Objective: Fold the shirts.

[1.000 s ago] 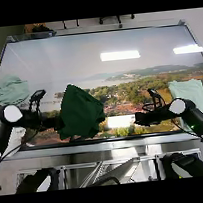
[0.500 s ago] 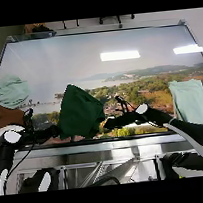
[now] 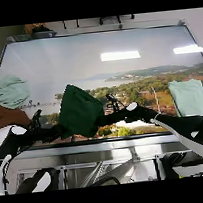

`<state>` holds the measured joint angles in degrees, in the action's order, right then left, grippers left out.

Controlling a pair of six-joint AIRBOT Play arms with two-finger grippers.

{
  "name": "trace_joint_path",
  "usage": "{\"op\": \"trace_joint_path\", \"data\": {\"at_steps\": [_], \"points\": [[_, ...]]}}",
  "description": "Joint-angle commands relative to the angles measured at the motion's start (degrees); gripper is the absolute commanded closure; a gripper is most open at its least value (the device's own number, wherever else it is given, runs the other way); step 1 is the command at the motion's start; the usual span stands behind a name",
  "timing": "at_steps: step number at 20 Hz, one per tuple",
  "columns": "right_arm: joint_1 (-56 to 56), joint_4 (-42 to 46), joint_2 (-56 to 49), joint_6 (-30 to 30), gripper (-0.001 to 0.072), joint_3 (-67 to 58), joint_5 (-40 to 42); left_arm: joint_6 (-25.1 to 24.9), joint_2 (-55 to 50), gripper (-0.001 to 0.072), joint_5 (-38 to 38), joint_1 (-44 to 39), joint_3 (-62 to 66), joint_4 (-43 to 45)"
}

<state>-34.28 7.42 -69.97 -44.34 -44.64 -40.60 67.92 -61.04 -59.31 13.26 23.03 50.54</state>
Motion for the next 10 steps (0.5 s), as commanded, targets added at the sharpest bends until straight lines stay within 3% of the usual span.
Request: {"op": "trace_joint_path", "data": {"at_steps": [1, 2, 3, 4, 5, 6, 10], "points": [[-2.3, -3.7, -0.3, 2.8, 0.0252, -1.2, -1.4, -3.7, -2.9, 0.0119, 0.7, 0.0, -0.1, -2.9], [-2.5, -3.7, -0.3, 2.8, 0.0313, -1.4, -1.5, -3.7, -2.4, 0.0277, 0.8, 0.1, -0.1, -3.5], [-2.6, -3.8, -0.3, 2.8, 0.0465, -1.4, -1.4, -4.6, -1.7, 0.0575, 0.4, 0.1, -0.1, -4.3], [-2.6, -3.9, -0.3, 2.8, 0.0517, -1.4, -1.4, -5.5, -0.2, 0.0692, 0.4, 0.1, -0.1, -4.3], [-2.6, -3.9, -0.3, 2.8, 0.0635, -1.4, -1.4, -5.5, 1.6, 0.0692, 0.4, 0.1, -0.1, -4.3], [-2.6, -3.8, -0.2, 2.8, 0.0687, -1.5, -1.4, -5.5, 4.0, 0.0692, 0.4, 0.1, 0.1, -4.6], [-1.1, -1.4, 1.8, 4.0, 0.0688, -5.5, -4.8, -4.1, 13.7, 0.0693, -4.1, 0.1, 8.3, -7.5]]}}
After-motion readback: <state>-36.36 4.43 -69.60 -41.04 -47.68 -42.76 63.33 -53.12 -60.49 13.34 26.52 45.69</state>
